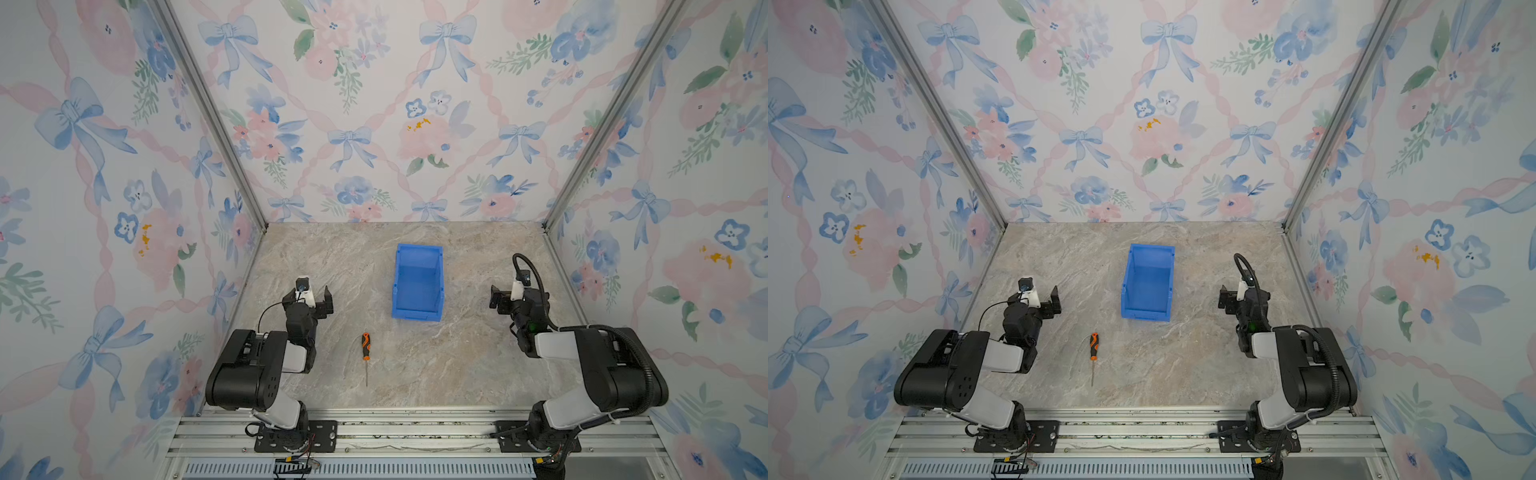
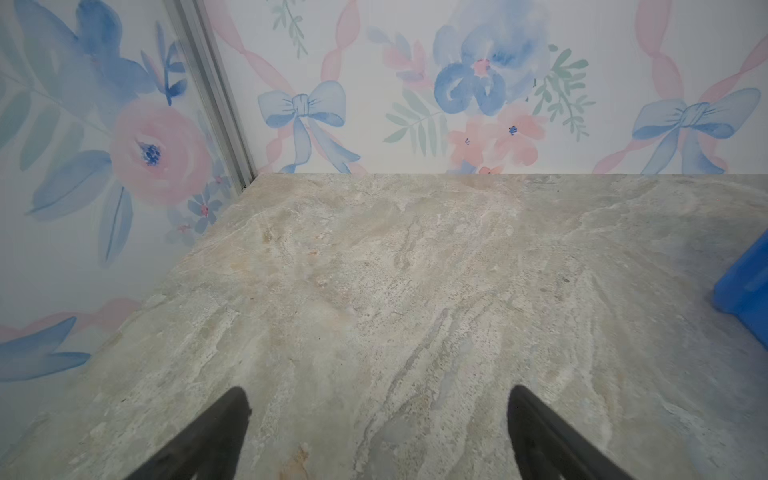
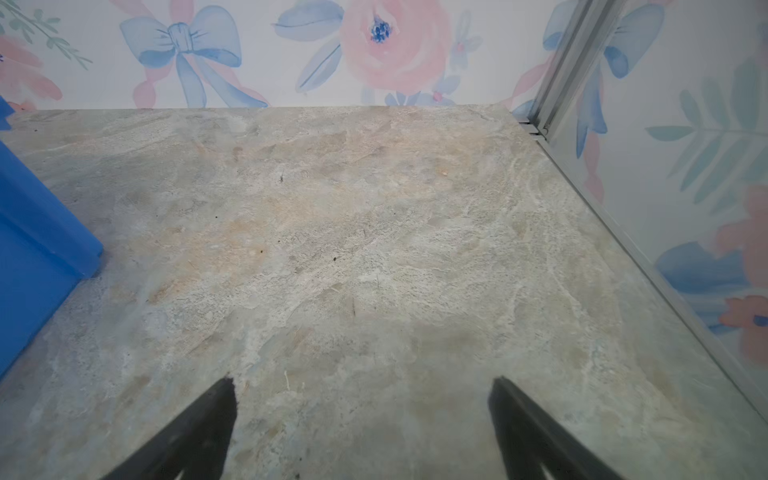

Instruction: Put the screwdriver in the bin

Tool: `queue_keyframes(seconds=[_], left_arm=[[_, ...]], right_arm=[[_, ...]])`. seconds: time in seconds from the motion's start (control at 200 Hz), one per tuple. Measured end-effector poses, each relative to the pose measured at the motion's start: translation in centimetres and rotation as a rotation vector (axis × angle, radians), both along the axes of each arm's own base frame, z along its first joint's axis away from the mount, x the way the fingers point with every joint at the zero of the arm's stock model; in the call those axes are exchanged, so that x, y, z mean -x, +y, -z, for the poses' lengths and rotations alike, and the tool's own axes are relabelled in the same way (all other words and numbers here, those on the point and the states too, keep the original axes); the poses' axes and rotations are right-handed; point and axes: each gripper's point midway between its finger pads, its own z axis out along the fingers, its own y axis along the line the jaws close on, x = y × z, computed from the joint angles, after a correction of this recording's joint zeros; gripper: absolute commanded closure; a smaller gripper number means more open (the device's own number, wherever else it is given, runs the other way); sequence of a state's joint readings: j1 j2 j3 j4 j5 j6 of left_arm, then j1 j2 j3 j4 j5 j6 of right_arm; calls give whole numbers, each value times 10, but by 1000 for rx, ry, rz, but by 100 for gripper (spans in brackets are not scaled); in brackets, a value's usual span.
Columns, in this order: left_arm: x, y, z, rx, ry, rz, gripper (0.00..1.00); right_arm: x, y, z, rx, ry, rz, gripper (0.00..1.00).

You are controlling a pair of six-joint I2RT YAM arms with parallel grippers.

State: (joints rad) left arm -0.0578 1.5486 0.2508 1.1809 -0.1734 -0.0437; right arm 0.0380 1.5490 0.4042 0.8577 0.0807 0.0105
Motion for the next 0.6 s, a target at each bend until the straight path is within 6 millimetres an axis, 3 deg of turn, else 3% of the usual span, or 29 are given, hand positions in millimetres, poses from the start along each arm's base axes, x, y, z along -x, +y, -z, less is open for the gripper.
queue_keyframes(seconds=[0.595], left_arm=[[0,0,0,0,0,0,3]], right_arm=[[0,1,0,-1,0,-3,3]])
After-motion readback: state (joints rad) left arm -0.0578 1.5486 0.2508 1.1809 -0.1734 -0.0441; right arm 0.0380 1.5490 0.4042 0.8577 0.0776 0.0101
